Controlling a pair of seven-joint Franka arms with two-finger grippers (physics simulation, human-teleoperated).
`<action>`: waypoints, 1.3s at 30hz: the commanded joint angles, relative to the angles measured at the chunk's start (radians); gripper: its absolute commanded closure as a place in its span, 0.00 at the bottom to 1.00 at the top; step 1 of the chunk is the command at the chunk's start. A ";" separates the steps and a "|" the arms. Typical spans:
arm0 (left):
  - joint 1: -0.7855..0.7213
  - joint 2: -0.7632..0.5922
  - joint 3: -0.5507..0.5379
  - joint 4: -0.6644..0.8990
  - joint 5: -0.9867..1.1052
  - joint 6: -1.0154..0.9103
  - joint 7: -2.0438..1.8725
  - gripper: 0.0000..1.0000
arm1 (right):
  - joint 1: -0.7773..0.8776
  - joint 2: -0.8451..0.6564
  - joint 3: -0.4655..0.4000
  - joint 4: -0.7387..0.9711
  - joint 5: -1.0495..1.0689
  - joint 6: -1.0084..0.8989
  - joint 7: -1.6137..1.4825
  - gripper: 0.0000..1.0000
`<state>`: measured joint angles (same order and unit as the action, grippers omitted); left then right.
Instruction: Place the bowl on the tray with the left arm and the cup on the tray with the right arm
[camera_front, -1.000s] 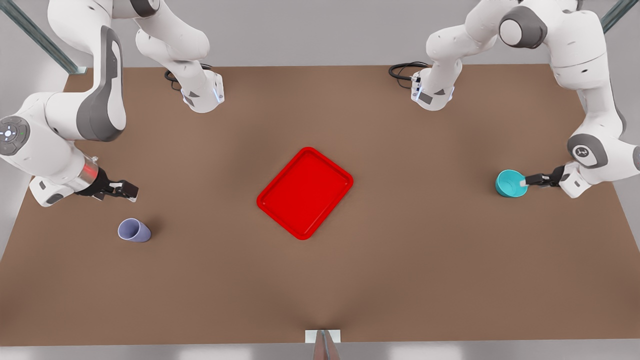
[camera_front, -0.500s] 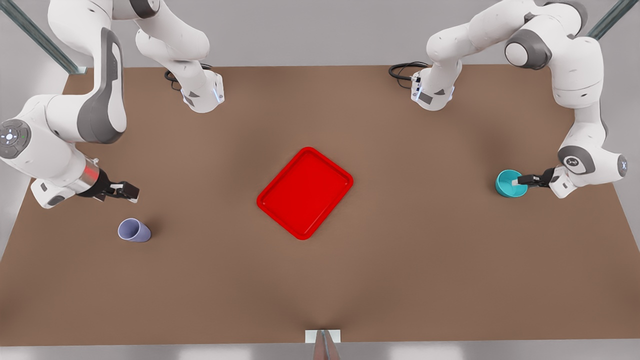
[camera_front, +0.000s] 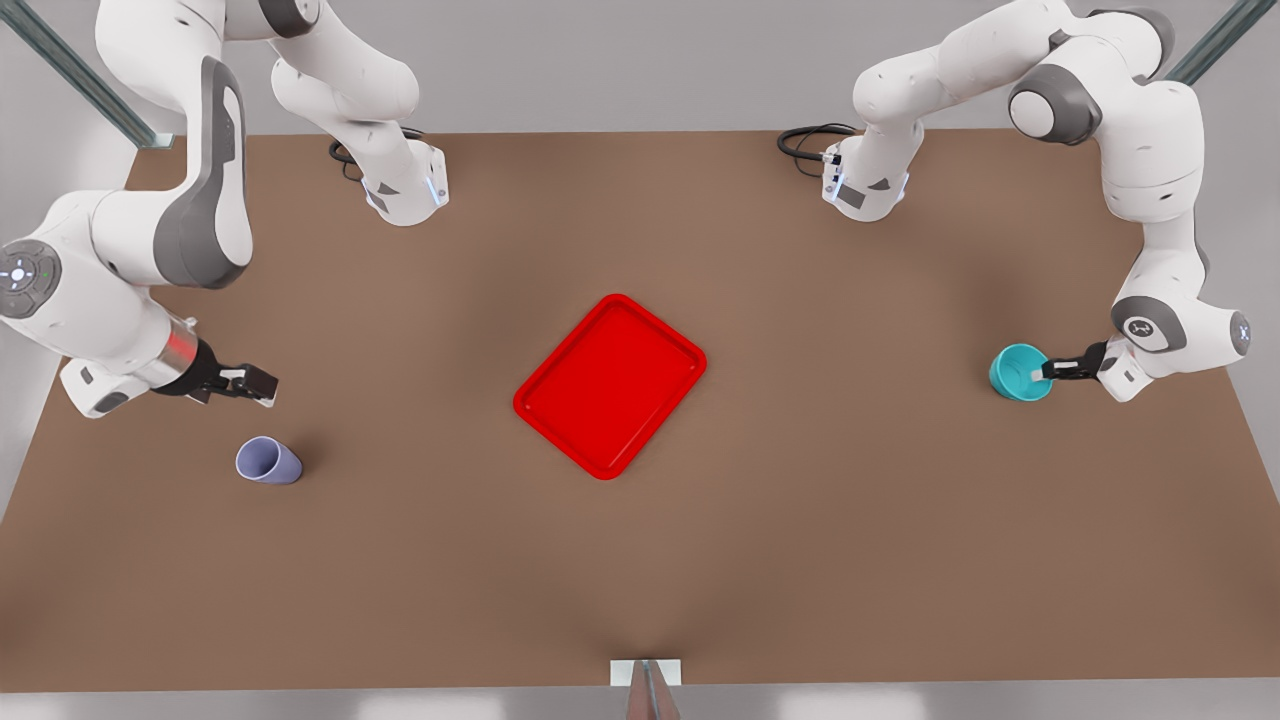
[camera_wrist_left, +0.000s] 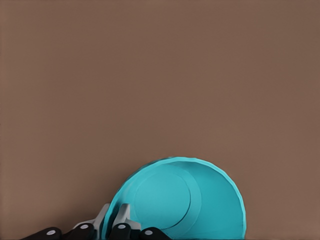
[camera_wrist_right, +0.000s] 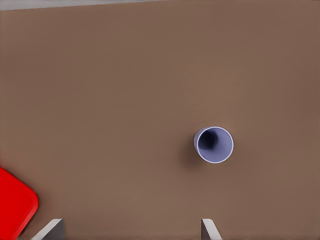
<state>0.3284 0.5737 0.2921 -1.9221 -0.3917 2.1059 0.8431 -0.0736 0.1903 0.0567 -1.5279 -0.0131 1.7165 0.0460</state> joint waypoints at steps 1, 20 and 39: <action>0.000 -0.002 -0.002 0.000 -0.006 -0.003 -0.001 0.79 | 0.000 -0.002 0.000 0.000 -0.001 0.000 0.000 0.00; -1.006 -0.028 -0.205 0.236 0.040 -0.006 -1.397 0.79 | 0.003 0.011 0.000 0.002 0.001 0.015 0.002 0.00; -0.861 -0.156 -0.194 0.435 0.307 -0.432 -1.077 0.00 | 0.003 0.012 0.000 -0.006 -0.002 0.014 0.003 0.00</action>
<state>-0.5232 0.4104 0.1645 -1.4232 -0.2225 1.5635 -0.1489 -0.0703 0.2073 0.0567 -1.5353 -0.0153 1.7317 0.0511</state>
